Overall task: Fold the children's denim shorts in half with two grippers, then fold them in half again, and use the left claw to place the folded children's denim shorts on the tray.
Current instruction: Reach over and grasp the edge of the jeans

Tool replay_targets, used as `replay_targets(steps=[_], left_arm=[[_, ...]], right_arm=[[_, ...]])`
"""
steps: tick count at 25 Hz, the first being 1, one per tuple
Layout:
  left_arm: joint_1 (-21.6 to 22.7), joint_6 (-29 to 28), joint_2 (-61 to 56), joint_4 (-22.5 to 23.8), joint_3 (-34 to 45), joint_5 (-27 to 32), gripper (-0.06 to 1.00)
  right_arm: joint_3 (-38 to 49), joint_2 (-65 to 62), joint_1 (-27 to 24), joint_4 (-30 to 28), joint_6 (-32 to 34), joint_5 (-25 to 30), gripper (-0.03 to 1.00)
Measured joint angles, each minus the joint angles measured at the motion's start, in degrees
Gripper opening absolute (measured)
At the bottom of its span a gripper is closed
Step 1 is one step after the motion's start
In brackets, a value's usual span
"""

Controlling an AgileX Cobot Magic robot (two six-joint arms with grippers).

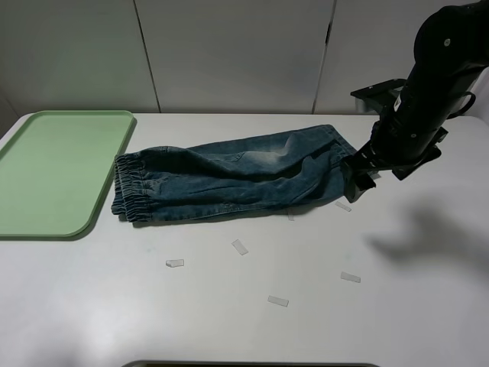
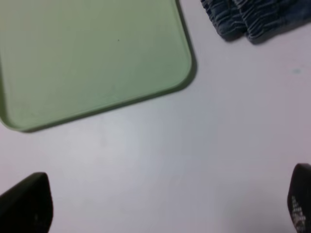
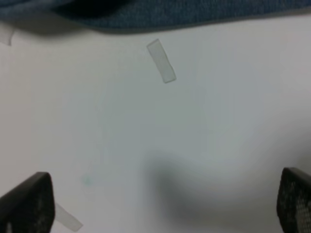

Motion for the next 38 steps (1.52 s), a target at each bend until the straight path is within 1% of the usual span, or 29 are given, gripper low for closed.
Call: replay_targets(steps=[5, 8, 9, 10, 12, 13, 17, 20, 23, 27, 38], left_arm=[[0.0, -1.45, -12.94, -1.24, 3.91, 1.68, 0.96], [0.0, -1.63, -17.12, -1.92, 4.49, 2.52, 0.96], [0.0, -1.68, -20.56, -3.04, 4.86, 3.55, 0.96], [0.0, -1.68, -20.56, -3.04, 4.86, 3.55, 0.96], [0.0, -1.68, -26.75, -6.45, 6.12, 5.52, 0.96], [0.0, -1.68, -26.75, -6.45, 6.12, 5.52, 0.96], [0.0, -0.54, -30.54, -9.89, 8.14, 7.13, 0.95], [0.0, 0.43, -31.9, -12.13, 8.28, 7.02, 0.94], [0.0, 2.06, -31.9, -15.4, 8.9, 5.92, 0.93], [0.0, 3.25, -31.9, -16.33, 10.15, 3.83, 0.92], [0.0, 3.51, -31.9, -16.37, 10.37, 3.33, 0.91]], right_arm=[[0.0, 0.0, 0.0, 0.7, 0.05, -0.56, 0.69], [0.0, 0.0, 0.0, 0.85, 0.05, -1.13, 0.69], [0.0, 0.0, 0.0, 0.97, 0.05, -1.29, 0.69], [0.0, 0.0, 0.0, 1.04, 0.05, -1.46, 0.69], [0.0, 0.0, 0.0, 1.2, 0.05, -1.67, 0.69], [0.0, 0.0, 0.0, 1.46, 0.05, -2.04, 0.69], [0.0, 0.0, 0.0, 2.03, 0.05, -2.64, 0.69], [0.0, 0.0, 0.0, 2.1, 0.05, -2.7, 0.69], [0.0, 0.0, 0.0, 2.23, 0.05, -2.82, 0.69], [0.0, 0.0, 0.0, 2.41, 0.05, -2.89, 0.69], [0.0, 0.0, 0.0, 2.76, 0.05, -2.97, 0.69]])
